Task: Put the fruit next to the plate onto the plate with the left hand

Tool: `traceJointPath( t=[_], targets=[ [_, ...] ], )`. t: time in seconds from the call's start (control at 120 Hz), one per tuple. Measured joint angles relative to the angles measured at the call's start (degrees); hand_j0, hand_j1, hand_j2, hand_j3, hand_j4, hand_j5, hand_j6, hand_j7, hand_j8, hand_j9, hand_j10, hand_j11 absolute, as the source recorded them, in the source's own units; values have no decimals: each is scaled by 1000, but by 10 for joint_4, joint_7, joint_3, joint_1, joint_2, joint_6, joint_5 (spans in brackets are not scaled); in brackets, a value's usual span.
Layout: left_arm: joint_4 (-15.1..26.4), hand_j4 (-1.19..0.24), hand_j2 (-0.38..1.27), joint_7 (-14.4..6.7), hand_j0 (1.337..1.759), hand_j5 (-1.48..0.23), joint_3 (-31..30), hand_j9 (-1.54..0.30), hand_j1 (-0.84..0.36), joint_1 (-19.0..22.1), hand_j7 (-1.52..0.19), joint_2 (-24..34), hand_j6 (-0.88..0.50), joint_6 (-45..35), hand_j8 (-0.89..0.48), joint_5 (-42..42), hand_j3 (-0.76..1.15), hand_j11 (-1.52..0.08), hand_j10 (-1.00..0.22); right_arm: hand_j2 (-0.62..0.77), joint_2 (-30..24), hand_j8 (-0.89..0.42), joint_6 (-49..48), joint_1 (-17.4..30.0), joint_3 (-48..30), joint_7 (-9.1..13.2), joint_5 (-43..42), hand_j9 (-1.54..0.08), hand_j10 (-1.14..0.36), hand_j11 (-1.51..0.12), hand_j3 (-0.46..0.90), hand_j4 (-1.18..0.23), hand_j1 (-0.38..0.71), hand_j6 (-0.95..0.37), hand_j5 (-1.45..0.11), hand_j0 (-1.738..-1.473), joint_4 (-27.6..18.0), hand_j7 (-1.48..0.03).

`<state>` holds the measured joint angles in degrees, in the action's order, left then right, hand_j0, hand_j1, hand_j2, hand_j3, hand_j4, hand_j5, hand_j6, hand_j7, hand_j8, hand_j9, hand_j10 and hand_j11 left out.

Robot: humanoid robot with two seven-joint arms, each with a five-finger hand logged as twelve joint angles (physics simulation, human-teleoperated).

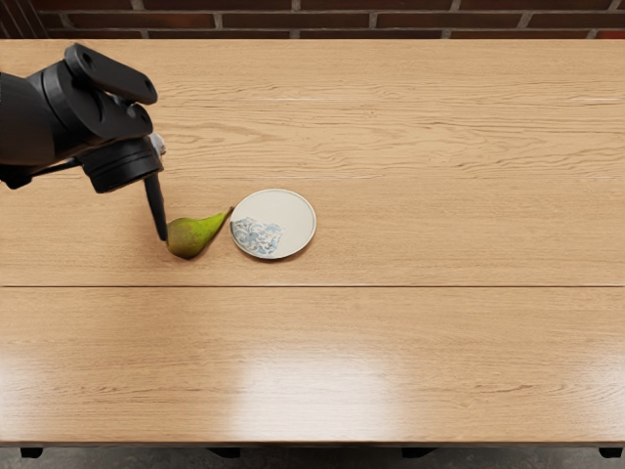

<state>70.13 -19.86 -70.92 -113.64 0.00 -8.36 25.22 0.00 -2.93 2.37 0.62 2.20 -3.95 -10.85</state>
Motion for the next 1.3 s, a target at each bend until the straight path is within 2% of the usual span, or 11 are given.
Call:
traceJointPath(
  t=[0.15, 0.308, 0.367, 0.533, 1.3],
  targets=[
    [1, -10, 2, -1, 1658, -13, 40, -13, 337, 12, -13, 0, -11, -15, -11, -40, 0, -13, -10, -3, 0, -14, 0, 0, 0, 0, 0, -19, -14, -19, 0, -14, -332, -14, -19, -1658, 0, -19],
    [0, -11, 2, -1, 1658, -14, 51, -13, 337, 14, -14, 0, -11, -34, -11, -50, 0, -13, -11, -3, 0, -14, 0, 0, 0, 0, 0, -19, -14, -19, 0, -14, -332, -14, -19, -1658, 0, -19],
    [0, -11, 2, -1, 1658, -14, 51, -14, 337, 34, -14, 0, -12, -55, -11, -47, 0, -14, -11, -3, 0, -15, 0, 0, 0, 0, 0, -19, -14, -19, 0, -14, -332, -15, -19, -1658, 0, -19],
    [-2, -12, 3, 0, 1658, -14, 54, -14, 336, 56, -14, 0, -12, -93, -12, -44, 0, -14, -11, -3, 0, -15, 0, 0, 0, 0, 0, -19, -15, -19, 0, -15, -332, -15, -19, -1658, 0, -19],
    [1, -12, 3, 3, 1658, -15, 100, -14, 336, 76, -15, 0, -12, -163, -12, -51, 0, -14, -12, -3, 0, -15, 0, 0, 0, 0, 0, -19, -15, -19, 0, -15, -331, -15, -19, -1658, 0, -19]
  ],
)
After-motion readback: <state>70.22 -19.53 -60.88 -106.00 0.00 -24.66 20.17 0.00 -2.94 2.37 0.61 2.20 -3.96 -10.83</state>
